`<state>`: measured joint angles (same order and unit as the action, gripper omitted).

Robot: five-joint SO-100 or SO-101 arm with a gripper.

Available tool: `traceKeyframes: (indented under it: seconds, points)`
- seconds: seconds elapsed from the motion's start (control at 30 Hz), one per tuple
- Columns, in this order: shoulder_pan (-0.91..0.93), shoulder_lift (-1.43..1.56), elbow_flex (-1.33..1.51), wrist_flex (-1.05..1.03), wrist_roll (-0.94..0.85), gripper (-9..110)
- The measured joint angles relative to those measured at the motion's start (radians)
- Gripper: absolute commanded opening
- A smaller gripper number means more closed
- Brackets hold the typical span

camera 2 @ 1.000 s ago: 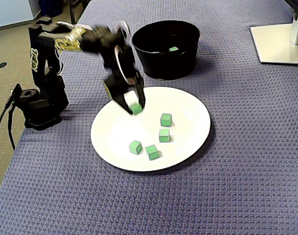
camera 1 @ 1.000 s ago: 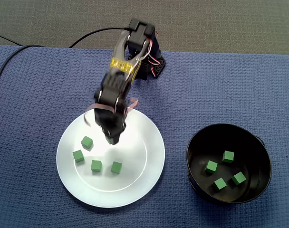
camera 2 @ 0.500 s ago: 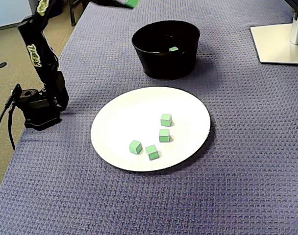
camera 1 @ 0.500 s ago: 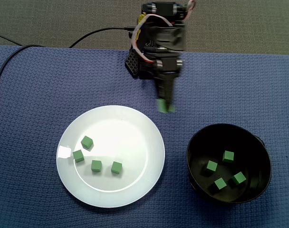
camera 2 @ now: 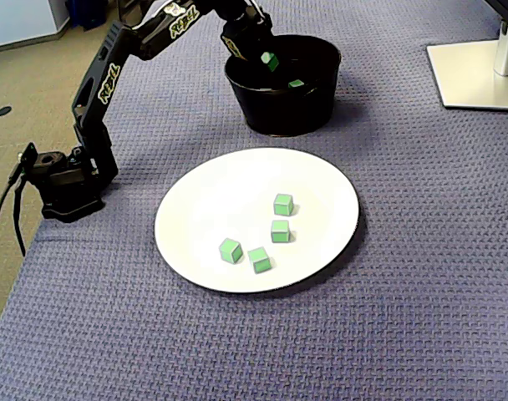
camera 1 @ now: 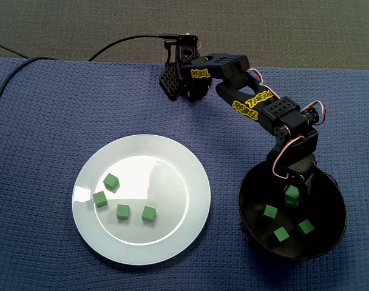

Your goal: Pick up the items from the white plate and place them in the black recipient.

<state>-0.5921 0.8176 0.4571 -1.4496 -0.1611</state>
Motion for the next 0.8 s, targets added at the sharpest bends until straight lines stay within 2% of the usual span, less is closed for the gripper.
traceKeyframes:
  seconds: [0.17, 0.3, 0.37, 0.43, 0.53, 0.67, 0.8]
  points:
    - [0.029, 0.072, 0.0, -0.103, -0.028, 61]
    - [0.158, 0.265, -0.02, -0.265, -0.049, 69]
    - [0.267, 0.368, -0.011, -0.307, -0.025, 67]
    - [0.402, 0.456, 0.025, -0.31, 0.009, 61]
    - [0.611, 0.511, 0.091, -0.31, 0.078, 59]
    - [0.818, 0.459, 0.14, -0.31, 0.181, 56]
    - [0.908, 0.299, 0.14, -0.31, 0.267, 54]
